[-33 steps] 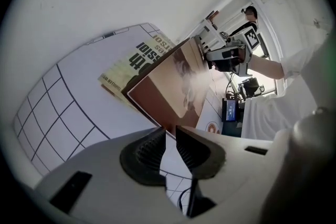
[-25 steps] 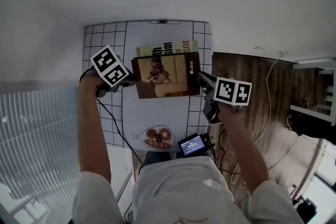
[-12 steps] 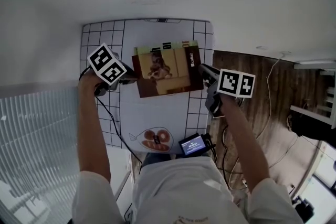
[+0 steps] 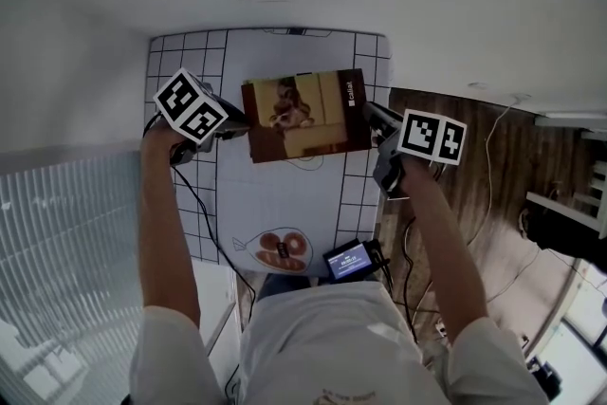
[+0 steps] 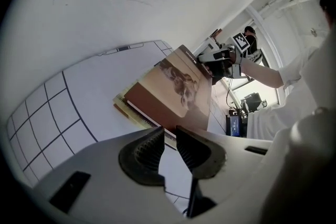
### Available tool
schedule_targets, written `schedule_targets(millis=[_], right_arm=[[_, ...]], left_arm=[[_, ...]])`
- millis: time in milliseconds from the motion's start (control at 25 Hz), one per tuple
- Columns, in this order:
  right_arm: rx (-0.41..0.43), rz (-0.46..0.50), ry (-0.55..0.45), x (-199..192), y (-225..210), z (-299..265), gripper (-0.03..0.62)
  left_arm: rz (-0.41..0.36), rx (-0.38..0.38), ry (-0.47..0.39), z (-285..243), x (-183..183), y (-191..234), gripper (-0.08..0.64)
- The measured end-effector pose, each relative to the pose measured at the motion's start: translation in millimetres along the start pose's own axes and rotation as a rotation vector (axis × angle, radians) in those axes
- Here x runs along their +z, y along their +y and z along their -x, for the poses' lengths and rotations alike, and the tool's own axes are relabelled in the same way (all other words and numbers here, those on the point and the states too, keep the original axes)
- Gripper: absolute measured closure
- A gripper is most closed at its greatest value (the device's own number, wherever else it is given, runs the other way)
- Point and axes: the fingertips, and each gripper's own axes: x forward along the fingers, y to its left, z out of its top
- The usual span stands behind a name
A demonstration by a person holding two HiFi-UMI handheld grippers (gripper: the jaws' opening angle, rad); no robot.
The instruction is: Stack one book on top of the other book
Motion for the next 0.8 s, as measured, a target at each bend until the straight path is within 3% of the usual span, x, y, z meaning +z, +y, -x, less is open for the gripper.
schedule_targets(millis=[520,800], right_arm=[[-0.006,-0.011,-0.011,-2.6,-4.4,-5.1,0.555],[0.009,-0.042,-0.033,-2.7,-4.8,-3.2,0.555]], left_arm=[[0.004,0.07,-0.087,6.2,4.7,14.3,0.488],[-0.017,0.07,-0.132,6.7,3.8,10.8,0.492]])
